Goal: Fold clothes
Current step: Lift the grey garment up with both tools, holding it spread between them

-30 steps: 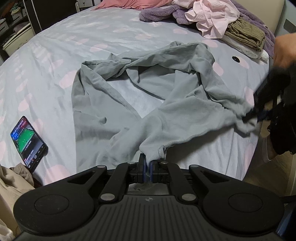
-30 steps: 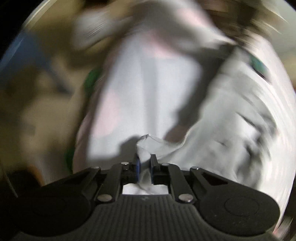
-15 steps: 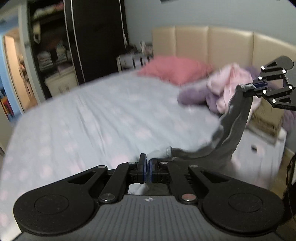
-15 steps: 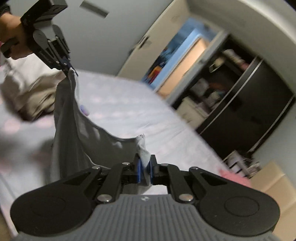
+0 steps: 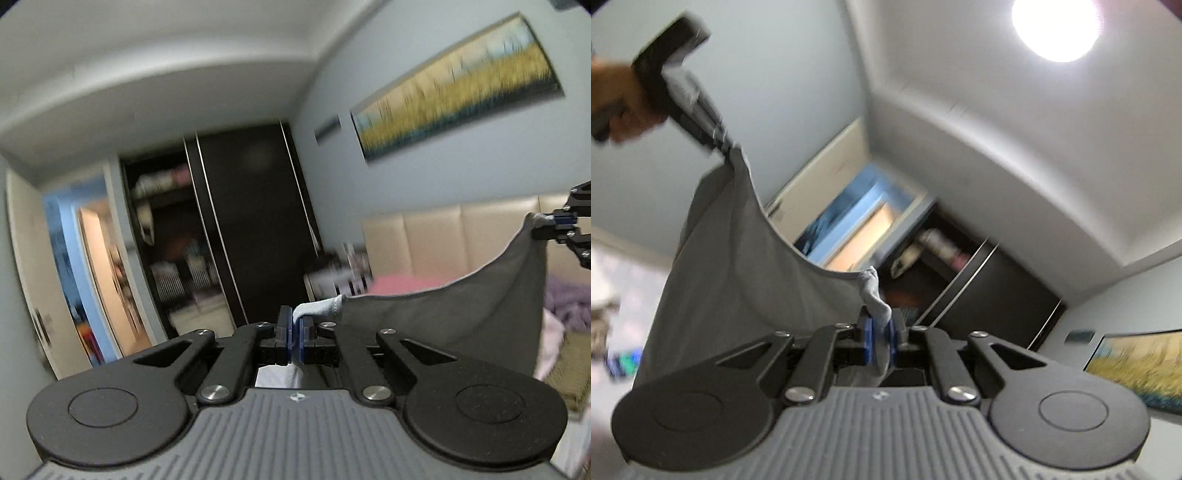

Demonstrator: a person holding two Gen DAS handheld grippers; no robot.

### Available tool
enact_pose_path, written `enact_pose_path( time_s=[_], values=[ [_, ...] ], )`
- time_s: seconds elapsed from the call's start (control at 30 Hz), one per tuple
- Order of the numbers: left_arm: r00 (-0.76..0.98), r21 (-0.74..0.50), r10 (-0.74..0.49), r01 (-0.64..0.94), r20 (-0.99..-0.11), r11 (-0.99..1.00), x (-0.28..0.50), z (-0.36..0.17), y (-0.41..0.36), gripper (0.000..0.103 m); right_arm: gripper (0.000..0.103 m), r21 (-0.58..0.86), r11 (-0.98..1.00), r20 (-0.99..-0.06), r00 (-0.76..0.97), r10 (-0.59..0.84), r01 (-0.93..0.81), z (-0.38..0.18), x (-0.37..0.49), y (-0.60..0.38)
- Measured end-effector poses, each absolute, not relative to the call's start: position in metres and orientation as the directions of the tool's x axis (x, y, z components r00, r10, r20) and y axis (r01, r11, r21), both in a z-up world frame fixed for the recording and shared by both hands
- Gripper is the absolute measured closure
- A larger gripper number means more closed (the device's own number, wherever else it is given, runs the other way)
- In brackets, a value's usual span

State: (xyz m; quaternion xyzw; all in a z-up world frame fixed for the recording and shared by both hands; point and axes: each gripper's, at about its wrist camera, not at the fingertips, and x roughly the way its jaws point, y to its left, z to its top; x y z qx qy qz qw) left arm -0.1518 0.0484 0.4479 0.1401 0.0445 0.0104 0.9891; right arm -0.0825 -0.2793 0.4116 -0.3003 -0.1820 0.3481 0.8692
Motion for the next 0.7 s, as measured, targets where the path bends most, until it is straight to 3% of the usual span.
enact_pose_path(
  time_s=[0.03,0.47,0.7],
  values=[
    [0.997,0.277,0.026,-0.005,-0.073,0.961,-0.156,0.456,0.045,0.101,0.093,-0.645,0.593,0.144,0.685,0.714,-0.482,0.424,-0.090,-0.284],
    [0.983,0.256,-0.001,0.049,-0.184,0.966,-0.156,0.426,0.042,0.101,0.093,-0.688,0.512,0.020,0.692,0.721,-0.514,0.410,-0.077,-0.279],
    [0.986,0.255,0.016,0.027,-0.163,0.967,-0.171,0.429,0.050,0.101,0.093,-0.689,0.546,0.071,0.705,0.706,-0.477,0.413,-0.084,-0.277]
  ],
)
